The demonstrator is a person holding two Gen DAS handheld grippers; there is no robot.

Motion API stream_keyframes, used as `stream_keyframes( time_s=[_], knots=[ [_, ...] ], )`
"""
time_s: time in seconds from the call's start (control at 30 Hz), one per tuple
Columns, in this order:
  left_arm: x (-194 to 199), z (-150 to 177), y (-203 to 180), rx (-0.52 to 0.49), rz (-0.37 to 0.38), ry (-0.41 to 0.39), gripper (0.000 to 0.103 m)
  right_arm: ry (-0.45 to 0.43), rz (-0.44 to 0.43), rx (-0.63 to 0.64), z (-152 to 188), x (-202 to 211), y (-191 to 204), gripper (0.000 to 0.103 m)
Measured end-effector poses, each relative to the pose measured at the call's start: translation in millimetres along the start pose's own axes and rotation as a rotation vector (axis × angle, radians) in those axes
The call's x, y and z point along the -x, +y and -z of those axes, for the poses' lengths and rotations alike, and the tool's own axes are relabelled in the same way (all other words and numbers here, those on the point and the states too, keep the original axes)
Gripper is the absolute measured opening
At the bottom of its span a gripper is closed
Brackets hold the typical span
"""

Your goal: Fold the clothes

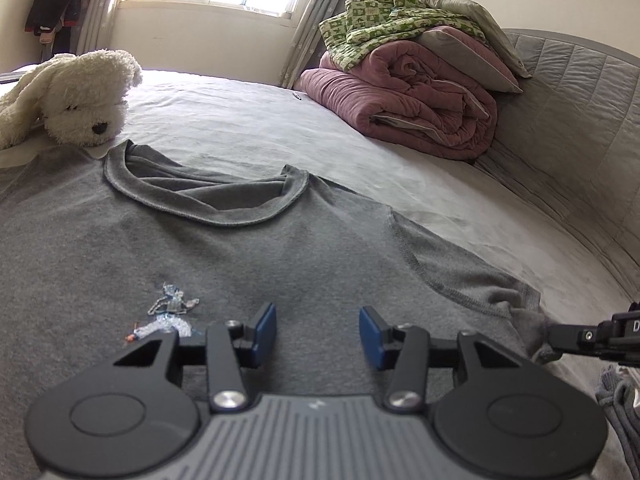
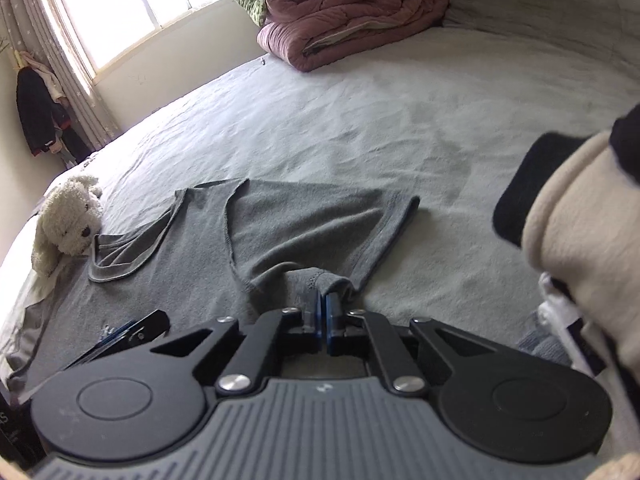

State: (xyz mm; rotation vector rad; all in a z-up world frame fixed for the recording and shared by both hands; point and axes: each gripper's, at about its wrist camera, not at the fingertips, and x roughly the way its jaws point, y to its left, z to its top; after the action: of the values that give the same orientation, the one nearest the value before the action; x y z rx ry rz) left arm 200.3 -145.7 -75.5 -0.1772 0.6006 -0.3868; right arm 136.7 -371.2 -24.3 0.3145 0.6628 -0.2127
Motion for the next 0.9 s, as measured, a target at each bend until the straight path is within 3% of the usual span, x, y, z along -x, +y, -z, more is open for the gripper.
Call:
stream_keyframes(
  time_s=[0.2,0.3,0.4,0.47,0.57,0.9],
  knots=[
    [-2.7,-3.4,-13.4,-0.086,-0.037,0.027,0.055,-0.016,0.093,0.093,-0.9,-5.6,5.6,0.002],
    [-0.2,-4.7,-21.5,-0.143,-0.064,0.047,0.055,0.029,0.064,0.074,1.0,-10.7,0.5,0.004],
    [8.3,-5.2,-23.8,-0.159,-0.058,0.076,0.055,0.044,0.046,0.059,-1.7,-4.7,-2.6,0.02],
    [17.2,-5.7,-21.7,-0.153,-0.049,0.099,0.055,0.049,0.014,0.04,-3.1,2.5,-3.8,0.044],
    [34.6,-4.6,-13.3,-0.162,-0.054,0.121,0.055,0.072,-0.022,0.011,2.3,16.3,-1.3,0.044],
    [114.7,8.4,59.3,-0.187,-0.199,0.145,0.056,0.156,-0.084,-0.011,28.5,50.4,12.3,0.044]
  ],
)
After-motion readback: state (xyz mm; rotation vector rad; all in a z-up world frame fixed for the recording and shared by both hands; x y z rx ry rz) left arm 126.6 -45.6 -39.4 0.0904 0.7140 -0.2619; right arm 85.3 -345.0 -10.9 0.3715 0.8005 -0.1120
